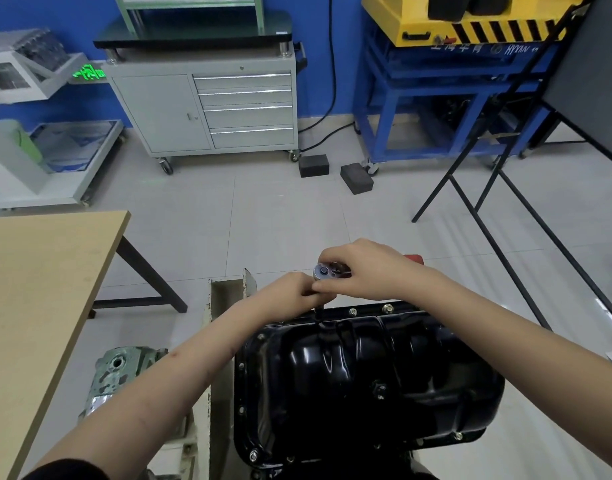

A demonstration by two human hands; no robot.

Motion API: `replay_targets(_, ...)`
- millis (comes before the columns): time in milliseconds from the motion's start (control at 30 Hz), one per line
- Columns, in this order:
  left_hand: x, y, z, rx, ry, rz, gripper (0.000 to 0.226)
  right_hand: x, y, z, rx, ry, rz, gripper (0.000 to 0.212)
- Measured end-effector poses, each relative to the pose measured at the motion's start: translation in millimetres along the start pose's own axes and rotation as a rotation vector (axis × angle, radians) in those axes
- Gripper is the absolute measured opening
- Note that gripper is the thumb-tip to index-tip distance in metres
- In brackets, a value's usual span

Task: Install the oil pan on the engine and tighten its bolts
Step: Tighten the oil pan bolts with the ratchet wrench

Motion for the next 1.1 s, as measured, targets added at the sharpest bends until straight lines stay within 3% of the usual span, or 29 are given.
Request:
replay_targets(200, 3.2, -2.6, -1.5, -0.116, -0.003, 0.08, 0.035, 5.1, 3.4, -0.2, 0.013, 0.152, 0.107, 0.027)
replay_targets(367, 4.4, -6.9, -0.5, -0.183, -0.025, 0.078, 0.039, 1.2, 9.0, 4.3, 0.22, 0.295, 0.141, 0.03)
replay_targets(567, 7.9, -10.7, -4.7, -0.265, -0.157, -0.17, 0.029, 2.6, 6.9, 8.5, 0.364, 0.081, 0.004, 0.041)
replay_targets(667, 7.5, -6.9, -8.3, -0.278, -0.134, -0.075, 0.027, 4.6, 3.5, 13.9, 0.393, 0.067, 0.037, 0.038)
replay_targets(800, 11.8, -6.6, -13.5, -0.31, -0.155, 0.038, 0.021, 3.6, 12.8, 11.5, 0.437, 0.266, 0.107, 0.027)
replay_targets(867, 11.0, -8.5, -13.4, -0.319, -0.139, 0.04, 0.022, 3.4, 15.6, 11.0, 0.442, 0.313, 0.114, 0.024)
replay_targets(1100, 9.2, -10.7, -15.9, -0.221, -0.062, -0.124, 0.032, 3.6, 11.6, 15.4, 0.558, 0.129, 0.045, 0.038)
Point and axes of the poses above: each hand's wrist, its own x-axis away from the middle knuckle, its own y-axis out of the back of the hand, z = x × y, the point moved 2 cm from there along -x, towards the middle knuckle, and after that the axes turned 15 degrees about x, right-handed, at the moved point
